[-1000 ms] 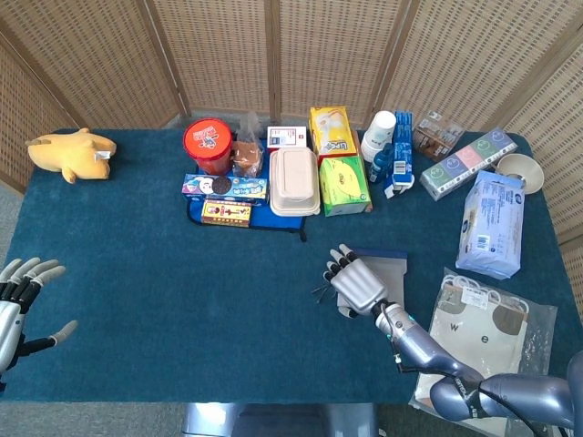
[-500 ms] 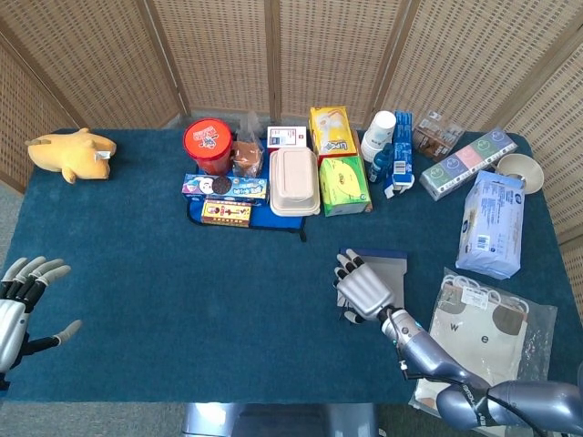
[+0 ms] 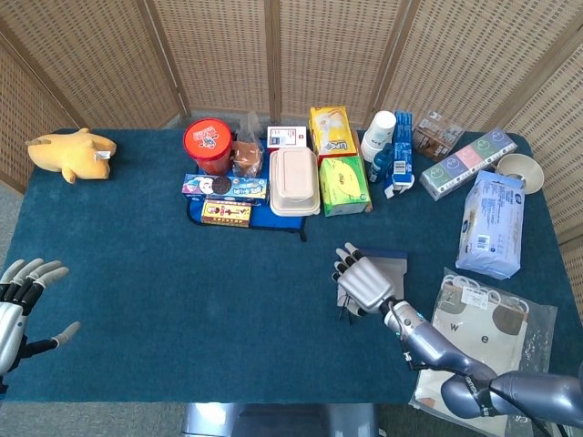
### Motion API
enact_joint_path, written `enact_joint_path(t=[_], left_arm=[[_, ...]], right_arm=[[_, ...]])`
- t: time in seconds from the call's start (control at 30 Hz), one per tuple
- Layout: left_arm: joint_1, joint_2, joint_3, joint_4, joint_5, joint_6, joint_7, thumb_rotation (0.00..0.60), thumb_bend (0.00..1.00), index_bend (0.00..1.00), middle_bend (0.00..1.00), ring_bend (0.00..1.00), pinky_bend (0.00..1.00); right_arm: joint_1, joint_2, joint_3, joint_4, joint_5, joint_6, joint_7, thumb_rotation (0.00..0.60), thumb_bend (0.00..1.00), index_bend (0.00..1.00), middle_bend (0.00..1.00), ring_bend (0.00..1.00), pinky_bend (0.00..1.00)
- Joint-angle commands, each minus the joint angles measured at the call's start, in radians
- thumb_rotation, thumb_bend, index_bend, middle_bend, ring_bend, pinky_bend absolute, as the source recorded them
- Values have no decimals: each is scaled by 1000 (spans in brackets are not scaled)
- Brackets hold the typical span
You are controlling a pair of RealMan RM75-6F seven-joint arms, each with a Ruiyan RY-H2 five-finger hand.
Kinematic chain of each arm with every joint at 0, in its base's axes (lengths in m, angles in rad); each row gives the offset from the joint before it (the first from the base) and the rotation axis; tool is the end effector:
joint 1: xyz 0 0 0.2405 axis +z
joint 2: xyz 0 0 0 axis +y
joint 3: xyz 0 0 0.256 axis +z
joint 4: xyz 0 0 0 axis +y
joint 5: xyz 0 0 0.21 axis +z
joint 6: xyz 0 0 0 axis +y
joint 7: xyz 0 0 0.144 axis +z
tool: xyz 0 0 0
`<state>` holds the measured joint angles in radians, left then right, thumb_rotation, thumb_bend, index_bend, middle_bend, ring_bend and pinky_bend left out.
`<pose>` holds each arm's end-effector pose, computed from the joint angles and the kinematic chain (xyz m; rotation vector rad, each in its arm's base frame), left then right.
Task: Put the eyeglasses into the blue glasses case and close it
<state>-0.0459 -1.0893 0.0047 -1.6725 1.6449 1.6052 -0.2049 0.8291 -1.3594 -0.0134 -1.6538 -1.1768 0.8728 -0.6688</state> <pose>-0.2865 0.1559 0.1641 -1.3683 -1.0103 -1.1738 -0.1517 -0.3103 -0.0017 2.2432 -0.4672 0.5814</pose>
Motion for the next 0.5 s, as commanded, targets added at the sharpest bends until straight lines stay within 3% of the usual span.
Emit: enact_joint_path(t=[0.03, 0.5], left_arm=[[0, 0, 0, -1, 1, 0, 0, 600, 132, 189, 180, 105, 0], [-8, -1, -2, -5, 7, -5, -1, 600, 132, 190, 180, 105, 0]], right_arm=[[4, 4, -5, 12, -10, -12, 6, 486, 275, 396, 271, 106, 124], [16, 38, -16, 5, 25, -41, -41, 486, 276, 382, 273, 106, 124]])
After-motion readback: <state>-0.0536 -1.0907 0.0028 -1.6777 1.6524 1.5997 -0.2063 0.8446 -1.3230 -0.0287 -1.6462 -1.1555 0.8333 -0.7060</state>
